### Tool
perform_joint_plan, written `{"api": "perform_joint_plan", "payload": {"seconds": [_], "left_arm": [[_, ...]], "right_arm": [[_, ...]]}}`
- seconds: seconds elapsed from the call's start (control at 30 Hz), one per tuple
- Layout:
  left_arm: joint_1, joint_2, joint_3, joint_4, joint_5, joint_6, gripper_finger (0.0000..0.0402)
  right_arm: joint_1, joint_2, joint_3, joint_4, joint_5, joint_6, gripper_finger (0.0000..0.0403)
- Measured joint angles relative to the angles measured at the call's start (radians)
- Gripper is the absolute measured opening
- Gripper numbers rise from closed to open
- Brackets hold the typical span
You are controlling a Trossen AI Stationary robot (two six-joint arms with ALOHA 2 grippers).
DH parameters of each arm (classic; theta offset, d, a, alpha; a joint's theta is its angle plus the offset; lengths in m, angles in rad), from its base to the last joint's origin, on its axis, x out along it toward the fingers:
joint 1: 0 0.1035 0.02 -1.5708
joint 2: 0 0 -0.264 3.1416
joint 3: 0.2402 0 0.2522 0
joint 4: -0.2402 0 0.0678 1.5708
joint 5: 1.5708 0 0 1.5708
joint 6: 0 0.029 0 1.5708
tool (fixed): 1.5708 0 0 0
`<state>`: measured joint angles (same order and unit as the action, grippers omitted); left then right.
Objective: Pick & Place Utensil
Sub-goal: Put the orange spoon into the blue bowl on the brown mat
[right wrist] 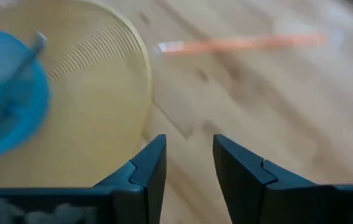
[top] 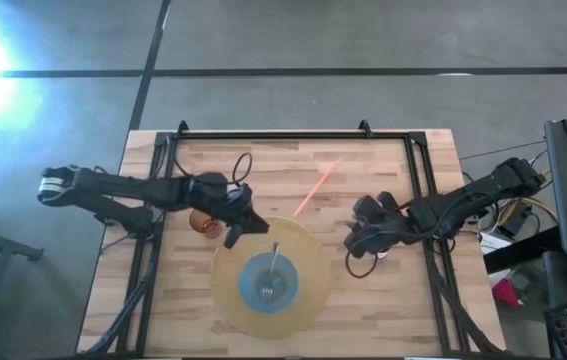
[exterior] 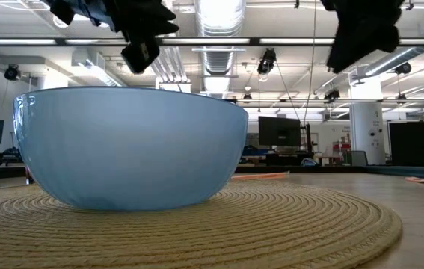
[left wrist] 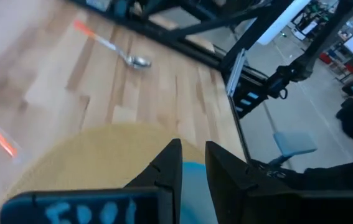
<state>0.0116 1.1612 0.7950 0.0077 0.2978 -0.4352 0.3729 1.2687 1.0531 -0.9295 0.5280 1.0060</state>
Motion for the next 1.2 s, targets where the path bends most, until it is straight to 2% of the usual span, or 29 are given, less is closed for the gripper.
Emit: {"api": "perform_joint_plan", "payload": {"seconds": [0.2,0.4,1.0,1.2], "left_arm": [[0.0,-0.008,0.019,0.008,-0.042,0.1,0.0064],[0.0,-0.007,0.025,0.021,-0.068,0.189,0.006],[0.0,-0.006,0.023,0.029,-0.121,0.306,0.0058],[0.0,-0.006,0.018,0.028,-0.151,0.31,0.006]], "right_arm": [[0.0,-0.003,-0.037,-0.144,-0.151,0.213,0.0121],[0.0,-0.004,-0.095,-0.193,-0.29,0.362,0.0125],[-0.029,-0.005,-0.26,-0.189,-0.512,0.635,0.0118],[-0.03,-0.005,-0.307,-0.171,-0.52,0.698,0.0118]]}}
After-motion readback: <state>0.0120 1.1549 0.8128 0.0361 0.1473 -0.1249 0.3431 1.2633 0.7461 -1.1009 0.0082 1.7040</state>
